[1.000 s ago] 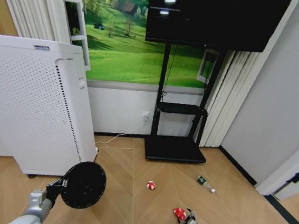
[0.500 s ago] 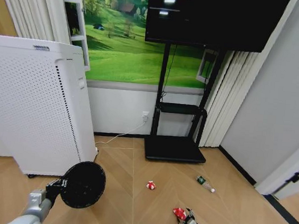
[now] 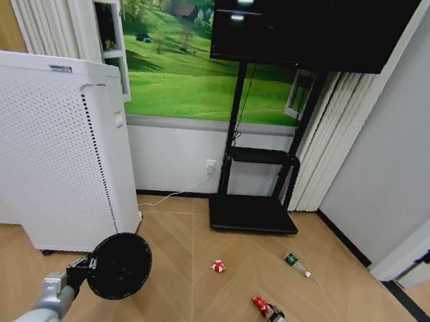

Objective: Pick up the trash bin and place the garbage on the floor into it.

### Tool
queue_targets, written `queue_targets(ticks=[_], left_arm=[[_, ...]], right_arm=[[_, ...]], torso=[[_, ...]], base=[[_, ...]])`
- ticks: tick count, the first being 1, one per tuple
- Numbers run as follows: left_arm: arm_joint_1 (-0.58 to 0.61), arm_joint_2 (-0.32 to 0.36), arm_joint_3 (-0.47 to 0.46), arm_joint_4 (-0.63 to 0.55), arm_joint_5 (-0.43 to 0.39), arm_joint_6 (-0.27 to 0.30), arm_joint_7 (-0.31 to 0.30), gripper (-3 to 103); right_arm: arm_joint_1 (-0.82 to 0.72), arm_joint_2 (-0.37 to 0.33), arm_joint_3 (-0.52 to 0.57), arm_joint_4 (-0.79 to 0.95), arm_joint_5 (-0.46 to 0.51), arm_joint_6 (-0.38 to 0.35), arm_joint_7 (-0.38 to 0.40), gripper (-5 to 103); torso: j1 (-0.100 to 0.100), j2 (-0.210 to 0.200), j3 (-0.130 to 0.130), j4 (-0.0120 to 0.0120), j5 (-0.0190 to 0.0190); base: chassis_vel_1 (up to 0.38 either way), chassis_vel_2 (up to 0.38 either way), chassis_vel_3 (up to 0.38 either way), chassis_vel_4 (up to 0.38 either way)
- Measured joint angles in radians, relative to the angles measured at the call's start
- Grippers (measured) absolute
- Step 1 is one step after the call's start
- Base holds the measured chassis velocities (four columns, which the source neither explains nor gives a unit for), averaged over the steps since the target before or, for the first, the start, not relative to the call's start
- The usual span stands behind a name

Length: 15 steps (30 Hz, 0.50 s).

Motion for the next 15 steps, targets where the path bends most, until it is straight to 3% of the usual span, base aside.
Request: queue_targets(ticks=[8, 15], left_arm=[[-0.002, -0.001, 0.002, 0.009, 0.006, -0.005, 0.000, 7], [-0.006, -0.001, 0.007, 0.010, 0.008, -0.007, 0.000, 7]], right_arm=[[-0.015, -0.013, 0.011, 0.034, 0.009, 0.002, 0.001, 3], [-0.053, -0.076, 0.025, 0.157, 0.050, -0.012, 0.008, 0]], torso=[[0.000, 0.000, 0.000, 0.0003, -0.0004], [0.000, 0.000, 0.000, 0.0004, -0.0005]], base=[[0.000, 0.000, 0.000, 0.000], [0.000, 0.000, 0.000, 0.000]])
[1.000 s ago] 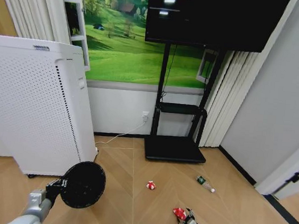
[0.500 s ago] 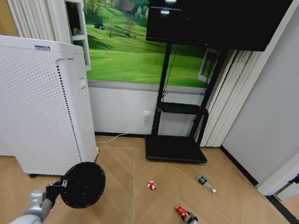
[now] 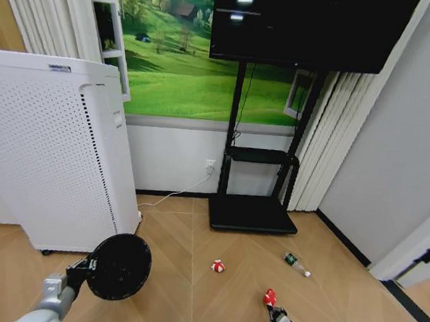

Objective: Pick up the trash bin and place the garbage on the floor into it.

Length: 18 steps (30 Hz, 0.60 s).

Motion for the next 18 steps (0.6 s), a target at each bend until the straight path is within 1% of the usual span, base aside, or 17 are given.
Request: queue_targets(ticks=[1, 2, 3, 4, 5, 6, 9, 10, 11, 13, 14, 17, 18], left_arm=[[-0.001, 0.000, 0.001, 0.000, 0.000, 0.000, 0.000, 7], [-0.001, 0.000, 0.001, 0.000, 0.000, 0.000, 0.000, 7], [-0.004, 0.000, 0.001, 0.000, 0.001, 0.000, 0.000, 7], [-0.004, 0.000, 0.001, 0.000, 0.001, 0.000, 0.000, 7], [-0.009, 0.001, 0.002, 0.003, 0.003, -0.001, 0.000, 7], [-0.009, 0.001, 0.002, 0.003, 0.003, -0.001, 0.000, 7], [-0.021, 0.002, 0.011, 0.010, 0.008, -0.003, -0.002, 7], [-0.021, 0.002, 0.011, 0.010, 0.008, -0.003, -0.002, 7], [-0.030, 0.005, 0.018, 0.015, 0.010, -0.007, -0.002, 7], [-0.050, 0.007, 0.031, 0.027, 0.016, -0.011, -0.003, 7], [-0.050, 0.007, 0.031, 0.027, 0.016, -0.011, -0.003, 7], [-0.106, 0.017, 0.072, 0.049, 0.016, -0.015, -0.012, 7], [-0.106, 0.017, 0.072, 0.049, 0.016, -0.015, -0.012, 7]], right_arm=[[-0.013, -0.017, 0.008, 0.032, 0.009, -0.002, 0.002, 0], [-0.013, -0.017, 0.008, 0.032, 0.009, -0.002, 0.002, 0], [-0.030, -0.038, 0.018, 0.073, 0.023, -0.005, 0.003, 0], [-0.030, -0.038, 0.018, 0.073, 0.023, -0.005, 0.003, 0], [-0.056, -0.069, 0.036, 0.131, 0.043, -0.009, 0.003, 0], [-0.056, -0.069, 0.036, 0.131, 0.043, -0.009, 0.003, 0], [-0.125, -0.137, 0.104, 0.276, 0.079, -0.012, 0.002, 0], [-0.125, -0.137, 0.104, 0.276, 0.079, -0.012, 0.002, 0], [-0.163, -0.167, 0.141, 0.343, 0.087, -0.011, -0.001, 0], [-0.220, -0.205, 0.189, 0.423, 0.093, -0.004, -0.006, 0], [-0.220, -0.205, 0.189, 0.423, 0.093, -0.004, -0.006, 0], [-0.312, -0.252, 0.269, 0.535, 0.097, 0.007, -0.014, 0], [-0.312, -0.252, 0.269, 0.535, 0.097, 0.007, -0.014, 0]], torso=[[0.000, 0.000, 0.000, 0.0000, 0.0000], [0.000, 0.000, 0.000, 0.0000, 0.0000], [0.000, 0.000, 0.000, 0.0000, 0.0000], [0.000, 0.000, 0.000, 0.0000, 0.0000], [0.000, 0.000, 0.000, 0.0000, 0.0000], [0.000, 0.000, 0.000, 0.0000, 0.0000], [0.000, 0.000, 0.000, 0.0000, -0.0001], [0.000, 0.000, 0.000, 0.0000, -0.0001], [0.000, 0.000, 0.000, 0.0003, -0.0003], [0.000, 0.000, 0.000, 0.0002, 0.0000], [0.000, 0.000, 0.000, 0.0002, 0.0000], [0.000, 0.000, 0.000, -0.0002, -0.0003], [0.000, 0.000, 0.000, -0.0002, -0.0003]], base=[[0.000, 0.000, 0.000, 0.000], [0.000, 0.000, 0.000, 0.000], [0.000, 0.000, 0.000, 0.000], [0.000, 0.000, 0.000, 0.000], [0.000, 0.000, 0.000, 0.000], [0.000, 0.000, 0.000, 0.000], [0.000, 0.000, 0.000, 0.000], [0.000, 0.000, 0.000, 0.000], [0.000, 0.000, 0.000, 0.000], [0.000, 0.000, 0.000, 0.000], [0.000, 0.000, 0.000, 0.000], [0.000, 0.000, 0.000, 0.000], [0.000, 0.000, 0.000, 0.000]])
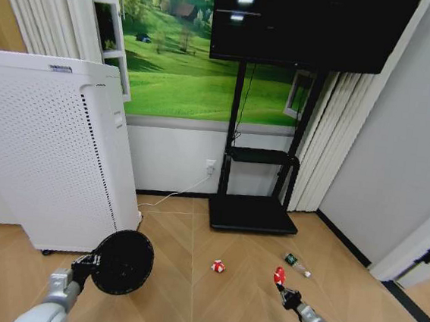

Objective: Pick up the trash bin and place the garbage on the floor into it.

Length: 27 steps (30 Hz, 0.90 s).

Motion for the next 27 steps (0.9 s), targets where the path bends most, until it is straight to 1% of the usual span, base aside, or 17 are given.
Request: queue_targets(ticks=[3, 5, 6, 7, 8, 9, 10, 11, 15, 16, 23, 27], left_arm=[[-0.080, 0.017, 0.061, 0.043, -0.005, -0.010, -0.003, 7], [-0.080, 0.017, 0.061, 0.043, -0.005, -0.010, -0.003, 7], [-0.124, 0.024, 0.100, 0.074, -0.004, -0.015, -0.004, 7], [-0.203, 0.035, 0.173, 0.113, 0.000, -0.020, -0.007, 7], [-0.220, 0.036, 0.199, 0.114, -0.002, -0.020, -0.011, 7], [-0.220, 0.036, 0.199, 0.114, -0.002, -0.020, -0.011, 7], [-0.226, 0.035, 0.214, 0.114, -0.009, -0.017, -0.014, 7], [-0.230, 0.035, 0.238, 0.114, -0.020, -0.014, -0.018, 7], [-0.231, 0.035, 0.266, 0.121, -0.023, -0.013, -0.018, 7], [-0.236, 0.040, 0.288, 0.131, -0.023, -0.014, -0.018, 7], [-0.245, 0.048, 0.306, 0.141, -0.024, -0.015, -0.018, 7], [-0.306, 0.070, 0.355, 0.168, -0.028, -0.018, -0.018, 7]], right_arm=[[-0.063, -0.021, 0.059, 0.080, 0.005, 0.006, -0.004, 0], [-0.063, -0.021, 0.059, 0.080, 0.005, 0.006, -0.004, 0], [-0.079, -0.026, 0.073, 0.106, 0.005, 0.008, -0.005, 0], [-0.091, -0.038, 0.079, 0.161, 0.006, 0.008, -0.005, 0], [-0.081, -0.044, 0.066, 0.181, 0.011, 0.007, -0.004, 0], [-0.081, -0.044, 0.066, 0.181, 0.011, 0.007, -0.004, 0], [-0.077, -0.047, 0.061, 0.195, 0.016, 0.007, -0.005, 0], [-0.076, -0.051, 0.058, 0.211, 0.019, 0.007, -0.005, 0], [-0.076, -0.059, 0.057, 0.233, 0.022, 0.010, -0.008, 0], [-0.076, -0.069, 0.054, 0.254, 0.025, 0.020, -0.015, 0], [-0.077, -0.077, 0.051, 0.277, 0.026, 0.027, -0.020, 0], [-0.097, -0.101, 0.043, 0.357, 0.026, 0.036, -0.023, 0]], torso=[[0.000, 0.000, 0.000, 0.0000, 0.0002], [0.000, 0.000, 0.000, 0.0000, 0.0002], [0.000, 0.000, 0.000, 0.0000, 0.0002], [0.000, 0.000, 0.000, -0.0004, 0.0002], [0.000, 0.000, 0.000, 0.0000, 0.0003], [0.000, 0.000, 0.000, 0.0000, 0.0003], [0.000, 0.000, 0.000, 0.0006, 0.0005], [0.000, 0.000, 0.000, 0.0005, 0.0005], [0.000, 0.000, 0.000, 0.0003, 0.0002], [0.000, 0.000, 0.000, 0.0002, 0.0002], [0.000, 0.000, 0.000, 0.0002, 0.0001], [0.000, 0.000, 0.000, 0.0001, 0.0001]], base=[[0.000, 0.000, 0.000, 0.000], [0.000, 0.000, 0.000, 0.000], [0.000, 0.000, 0.000, 0.000], [0.000, 0.000, 0.000, 0.000], [0.000, 0.000, 0.000, 0.000], [0.000, 0.000, 0.000, 0.000], [0.000, 0.000, 0.000, 0.000], [0.000, 0.000, 0.000, 0.000], [0.000, 0.000, 0.000, 0.000], [0.000, 0.000, 0.000, 0.000], [0.000, 0.000, 0.000, 0.000], [0.000, 0.000, 0.000, 0.000]])
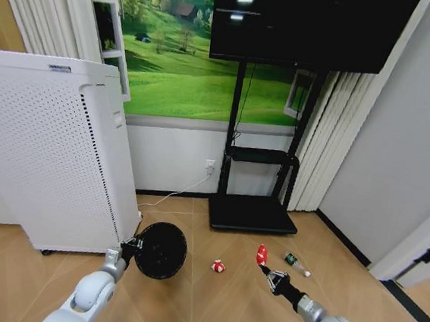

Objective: Pick up the trash bin and place the garbage on the floor into it.

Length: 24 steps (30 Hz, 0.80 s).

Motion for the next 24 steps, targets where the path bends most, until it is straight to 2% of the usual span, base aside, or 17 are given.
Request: queue_targets(ticks=[3, 8, 17, 24], left_arm=[[-0.033, 0.005, 0.022, 0.013, -0.005, 0.000, 0.000, 7], [-0.090, -0.005, 0.088, 0.027, -0.024, 0.010, -0.015, 7], [-0.082, -0.018, 0.111, 0.027, -0.017, 0.013, -0.020, 7], [-0.120, -0.023, 0.188, 0.071, -0.024, 0.011, -0.027, 7]], right_arm=[[-0.007, -0.008, -0.007, 0.029, -0.001, 0.011, -0.002, 0], [0.013, -0.012, -0.068, 0.084, -0.003, 0.103, -0.062, 0], [0.078, -0.001, -0.156, 0.110, 0.002, 0.111, -0.071, 0], [0.157, 0.011, -0.214, 0.093, 0.036, 0.131, -0.073, 0]], torso=[[0.000, 0.000, 0.000, -0.0002, 0.0001], [0.000, 0.000, 0.000, -0.0002, 0.0001], [0.000, 0.000, 0.000, 0.0002, 0.0001], [0.000, 0.000, 0.000, -0.0002, 0.0000]], base=[[0.000, 0.000, 0.000, 0.000], [0.000, 0.000, 0.000, 0.000], [0.000, 0.000, 0.000, 0.000], [0.000, 0.000, 0.000, 0.000]])
